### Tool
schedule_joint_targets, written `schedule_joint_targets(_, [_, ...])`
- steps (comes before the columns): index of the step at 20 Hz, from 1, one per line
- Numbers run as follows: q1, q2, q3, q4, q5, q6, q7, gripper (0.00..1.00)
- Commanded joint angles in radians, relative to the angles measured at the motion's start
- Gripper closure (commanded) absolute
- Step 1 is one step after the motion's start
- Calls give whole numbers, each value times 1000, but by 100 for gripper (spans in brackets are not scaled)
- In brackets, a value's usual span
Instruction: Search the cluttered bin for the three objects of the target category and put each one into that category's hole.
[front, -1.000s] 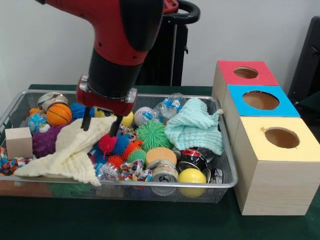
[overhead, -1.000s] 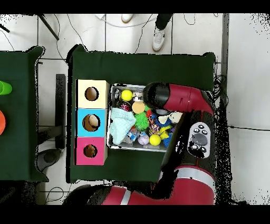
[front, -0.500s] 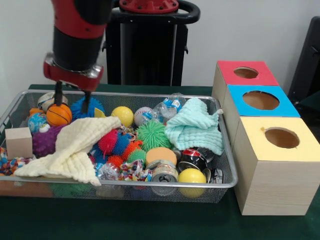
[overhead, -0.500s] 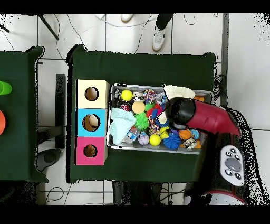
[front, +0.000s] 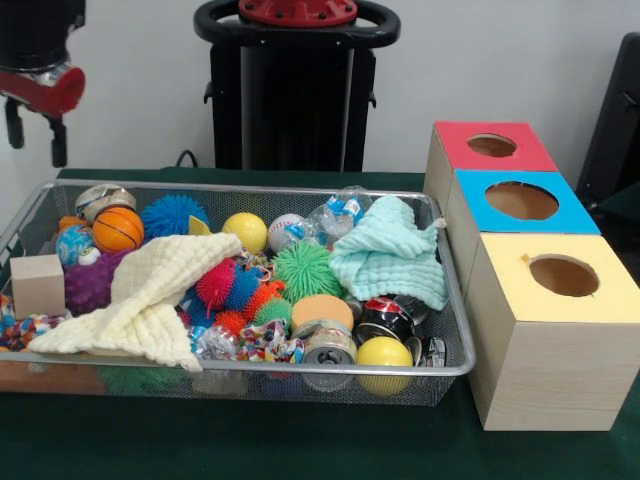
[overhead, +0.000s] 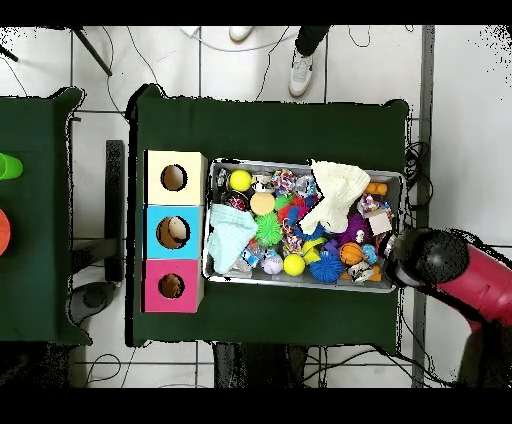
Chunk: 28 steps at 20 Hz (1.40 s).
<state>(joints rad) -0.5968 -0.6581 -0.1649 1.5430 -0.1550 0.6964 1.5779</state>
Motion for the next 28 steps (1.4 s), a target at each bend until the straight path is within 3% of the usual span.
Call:
schedule_joint_targets(1, [-26, 9, 144, 119, -114, -89, -138, 0])
schedule_joint_targets(13, [43, 68, 122, 56, -193, -100, -13, 0])
schedule_joint_targets(28, [24, 120, 149, 35, -191, -141, -4, 0])
